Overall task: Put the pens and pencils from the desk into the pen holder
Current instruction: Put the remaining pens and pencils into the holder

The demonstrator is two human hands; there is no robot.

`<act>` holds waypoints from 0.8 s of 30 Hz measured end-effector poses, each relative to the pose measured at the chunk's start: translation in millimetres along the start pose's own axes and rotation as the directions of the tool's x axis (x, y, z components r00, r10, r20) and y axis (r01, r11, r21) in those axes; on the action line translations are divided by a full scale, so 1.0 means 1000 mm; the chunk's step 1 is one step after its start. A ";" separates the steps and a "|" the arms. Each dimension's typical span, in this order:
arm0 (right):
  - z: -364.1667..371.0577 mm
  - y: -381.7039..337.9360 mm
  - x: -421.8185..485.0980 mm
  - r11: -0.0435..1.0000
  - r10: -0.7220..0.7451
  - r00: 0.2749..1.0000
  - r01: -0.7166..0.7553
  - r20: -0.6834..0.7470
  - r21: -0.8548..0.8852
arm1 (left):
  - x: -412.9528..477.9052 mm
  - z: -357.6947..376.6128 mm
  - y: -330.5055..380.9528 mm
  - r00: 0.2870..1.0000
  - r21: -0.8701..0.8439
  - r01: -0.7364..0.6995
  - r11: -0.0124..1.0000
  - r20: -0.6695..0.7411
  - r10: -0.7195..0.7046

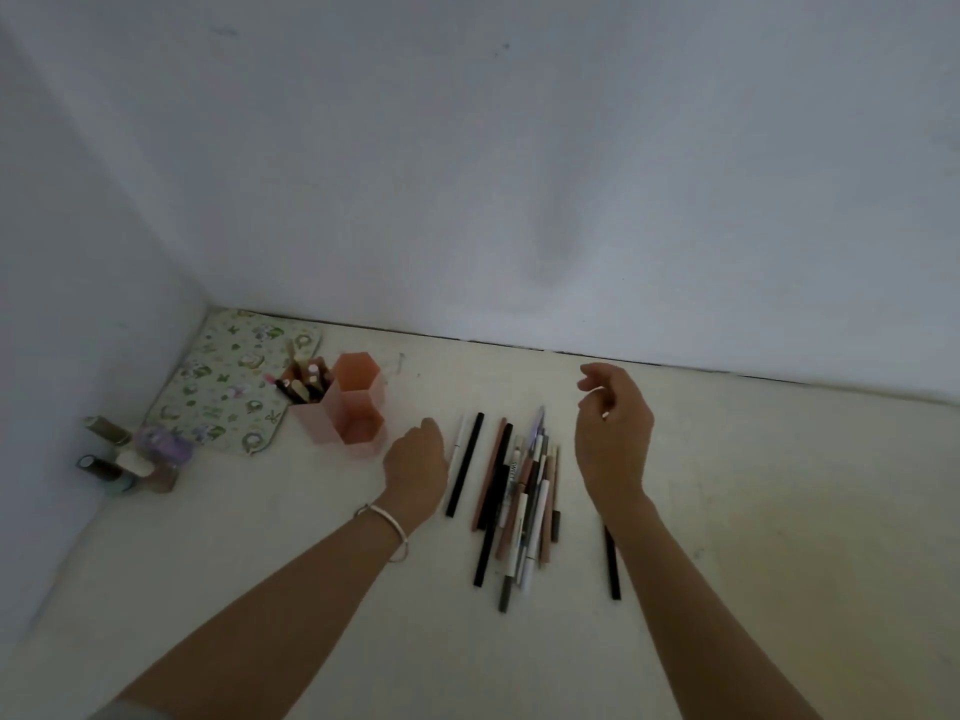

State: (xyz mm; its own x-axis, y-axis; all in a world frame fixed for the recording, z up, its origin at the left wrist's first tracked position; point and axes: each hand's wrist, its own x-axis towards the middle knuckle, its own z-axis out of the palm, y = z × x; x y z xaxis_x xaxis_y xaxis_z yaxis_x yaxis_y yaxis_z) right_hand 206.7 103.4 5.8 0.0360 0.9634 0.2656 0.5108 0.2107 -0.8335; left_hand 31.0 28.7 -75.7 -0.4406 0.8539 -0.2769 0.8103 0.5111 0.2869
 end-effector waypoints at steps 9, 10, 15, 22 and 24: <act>0.028 -0.007 -0.013 0.999 0.010 0.990 -0.015 0.143 0.033 | 0.002 0.002 0.008 0.999 -0.089 -0.038 0.995 0.023 0.040; 0.028 -0.007 -0.012 0.999 0.006 0.990 -0.011 0.143 0.034 | 0.002 0.002 0.010 0.998 -0.078 -0.044 0.996 0.030 0.047; 0.027 -0.002 -0.010 0.999 0.007 0.993 -0.011 0.119 0.040 | 0.004 0.000 0.015 0.998 -0.054 -0.045 0.998 0.052 0.048; 0.047 0.005 -0.011 0.991 0.038 0.968 -0.004 0.248 -0.135 | -0.007 -0.060 0.002 0.982 -0.573 -0.157 0.804 -0.180 0.064; 0.062 0.007 -0.013 0.939 0.094 0.918 0.046 0.385 -0.340 | -0.013 -0.086 -0.008 0.948 -0.598 -0.238 0.766 -0.315 0.049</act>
State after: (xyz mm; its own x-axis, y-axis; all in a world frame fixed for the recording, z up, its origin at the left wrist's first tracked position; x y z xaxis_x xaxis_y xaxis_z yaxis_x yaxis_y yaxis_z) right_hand 156.3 102.9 -33.4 -0.2498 0.9680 -0.0216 0.7737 0.1861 -0.6056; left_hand -3.0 21.9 4.6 -0.4996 0.8653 0.0404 0.4942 0.2465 0.8337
